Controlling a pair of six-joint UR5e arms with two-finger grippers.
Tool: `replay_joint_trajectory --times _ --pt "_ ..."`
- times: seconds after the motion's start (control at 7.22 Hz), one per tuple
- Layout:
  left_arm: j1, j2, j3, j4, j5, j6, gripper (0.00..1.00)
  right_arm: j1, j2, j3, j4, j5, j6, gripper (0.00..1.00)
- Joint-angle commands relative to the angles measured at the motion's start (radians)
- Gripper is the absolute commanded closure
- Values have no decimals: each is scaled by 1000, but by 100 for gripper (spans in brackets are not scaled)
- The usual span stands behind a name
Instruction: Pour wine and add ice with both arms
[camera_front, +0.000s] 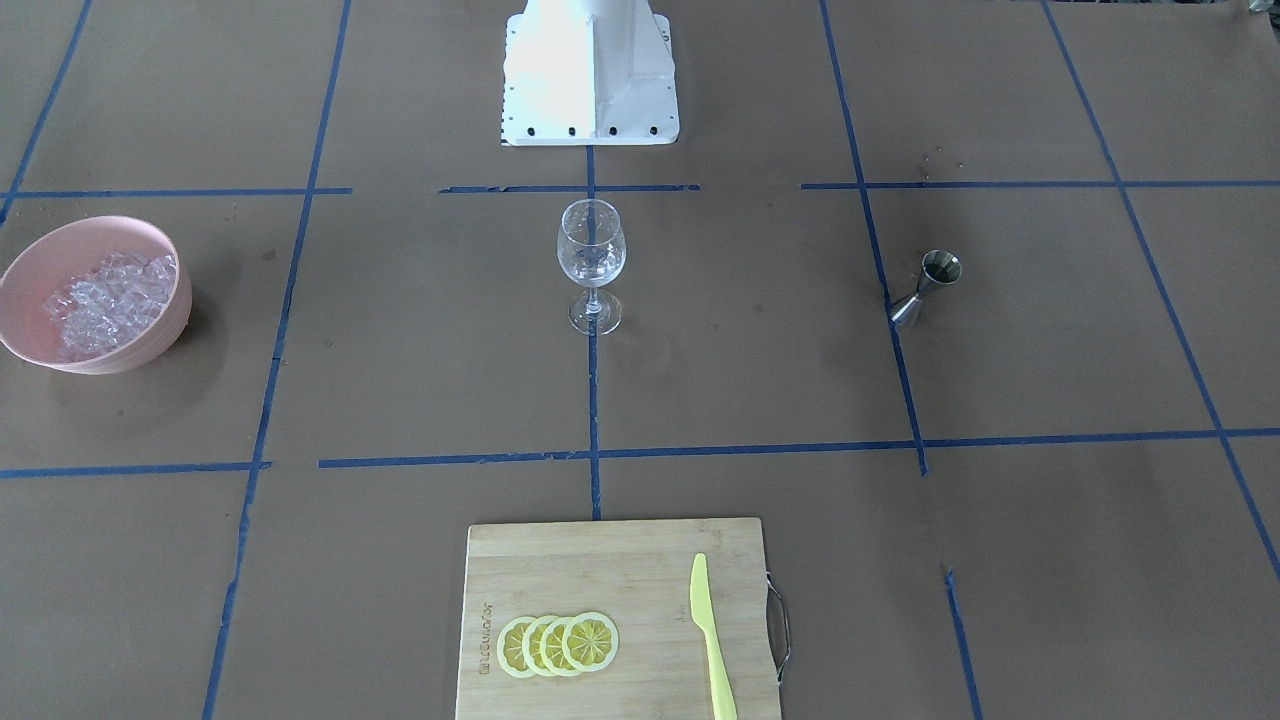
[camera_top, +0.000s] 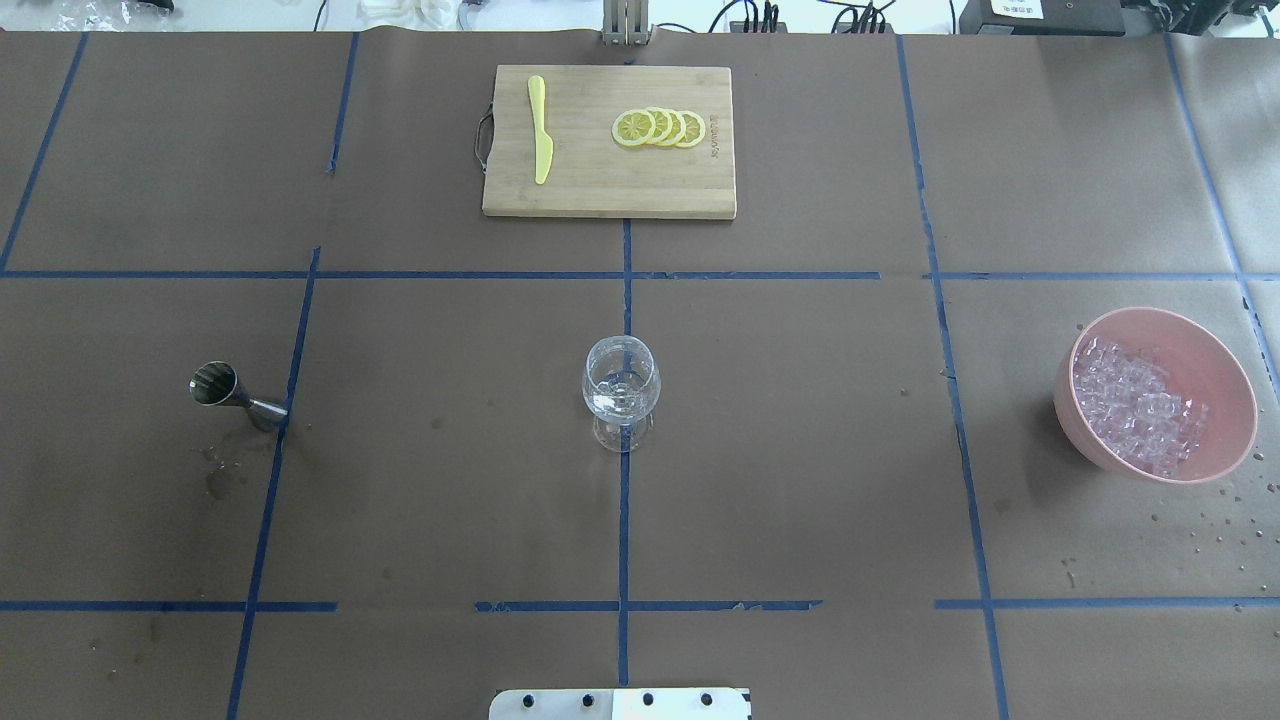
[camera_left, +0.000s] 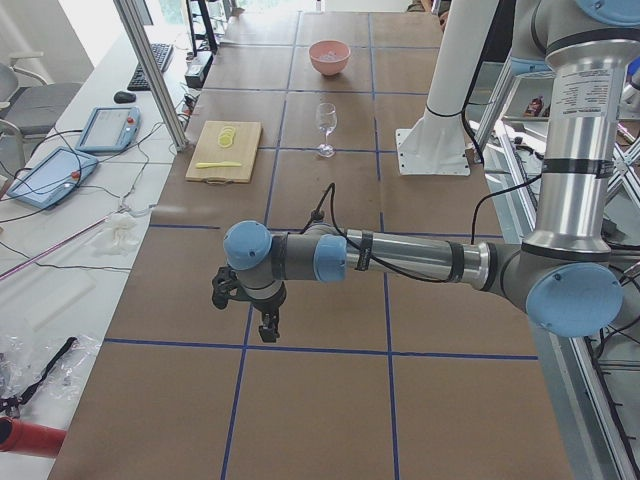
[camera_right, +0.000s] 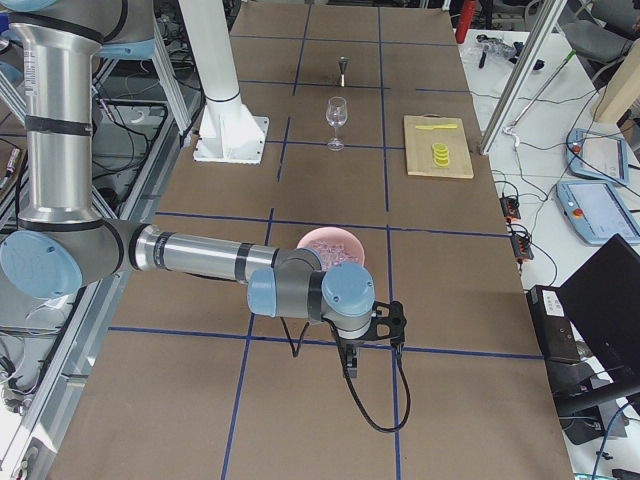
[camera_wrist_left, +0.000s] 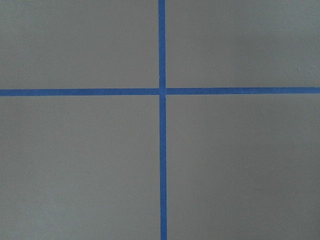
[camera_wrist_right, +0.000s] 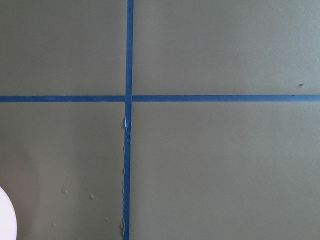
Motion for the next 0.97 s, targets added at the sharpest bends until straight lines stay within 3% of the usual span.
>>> replay_joint_trajectory --times 0.0,0.14,0.42,0.83 --pt "0 -9 -5 -2 -2 -1 0 0 4 7 -2 7 7 0" --pt "-20 -21 -33 -3 -5 -2 0 0 6 6 0 7 6 0" --pt "-61 -61 -203 14 3 -31 0 0 15 13 0 11 6 0" --pt "12 -75 -466 5 -5 -325 0 -1 49 38 1 5 10 0"
